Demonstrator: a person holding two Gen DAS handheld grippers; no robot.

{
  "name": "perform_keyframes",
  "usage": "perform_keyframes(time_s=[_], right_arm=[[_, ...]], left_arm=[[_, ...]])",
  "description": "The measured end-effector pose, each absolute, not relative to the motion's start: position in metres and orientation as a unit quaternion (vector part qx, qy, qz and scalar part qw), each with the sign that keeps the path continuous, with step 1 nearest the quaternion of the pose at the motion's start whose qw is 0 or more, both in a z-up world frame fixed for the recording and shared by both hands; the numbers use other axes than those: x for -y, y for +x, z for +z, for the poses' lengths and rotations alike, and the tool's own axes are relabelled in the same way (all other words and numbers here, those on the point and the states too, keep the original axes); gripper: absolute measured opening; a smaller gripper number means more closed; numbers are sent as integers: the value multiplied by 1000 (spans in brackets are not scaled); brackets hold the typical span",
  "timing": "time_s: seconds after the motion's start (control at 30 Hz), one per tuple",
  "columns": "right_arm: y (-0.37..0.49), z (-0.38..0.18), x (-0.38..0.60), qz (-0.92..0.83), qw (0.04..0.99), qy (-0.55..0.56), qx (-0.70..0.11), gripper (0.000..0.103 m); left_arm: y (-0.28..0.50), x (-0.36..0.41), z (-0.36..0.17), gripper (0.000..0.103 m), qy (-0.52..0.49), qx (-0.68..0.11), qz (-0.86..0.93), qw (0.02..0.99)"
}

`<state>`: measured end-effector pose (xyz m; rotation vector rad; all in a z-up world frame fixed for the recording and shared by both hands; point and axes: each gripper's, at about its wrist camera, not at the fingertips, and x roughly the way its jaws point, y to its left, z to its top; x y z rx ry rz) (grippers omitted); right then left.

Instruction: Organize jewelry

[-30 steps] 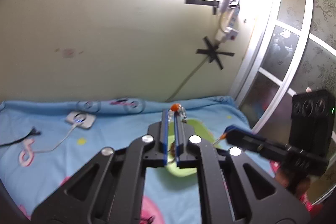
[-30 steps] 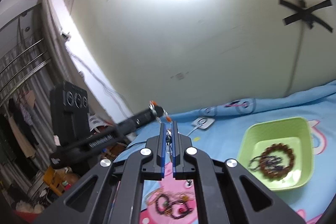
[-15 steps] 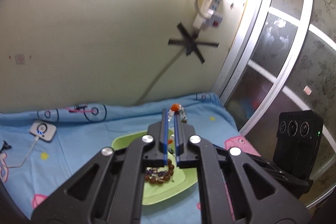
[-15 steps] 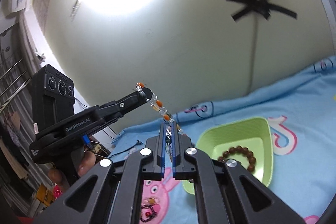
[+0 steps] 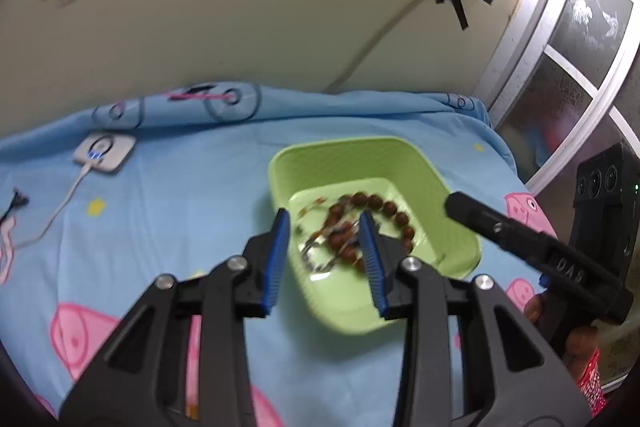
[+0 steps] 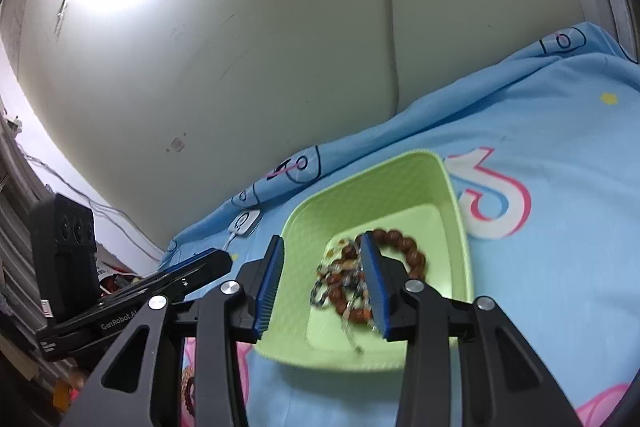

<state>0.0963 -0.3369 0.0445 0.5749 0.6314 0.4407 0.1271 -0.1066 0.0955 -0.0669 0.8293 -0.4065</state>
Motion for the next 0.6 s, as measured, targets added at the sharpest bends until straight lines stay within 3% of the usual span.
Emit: perform_keyframes(time_s=[0.6], right_arm=[[28,16,220,291,878,168,-340,21]], left_arm=[[29,-7,35,34,-4,-386,-5,922]])
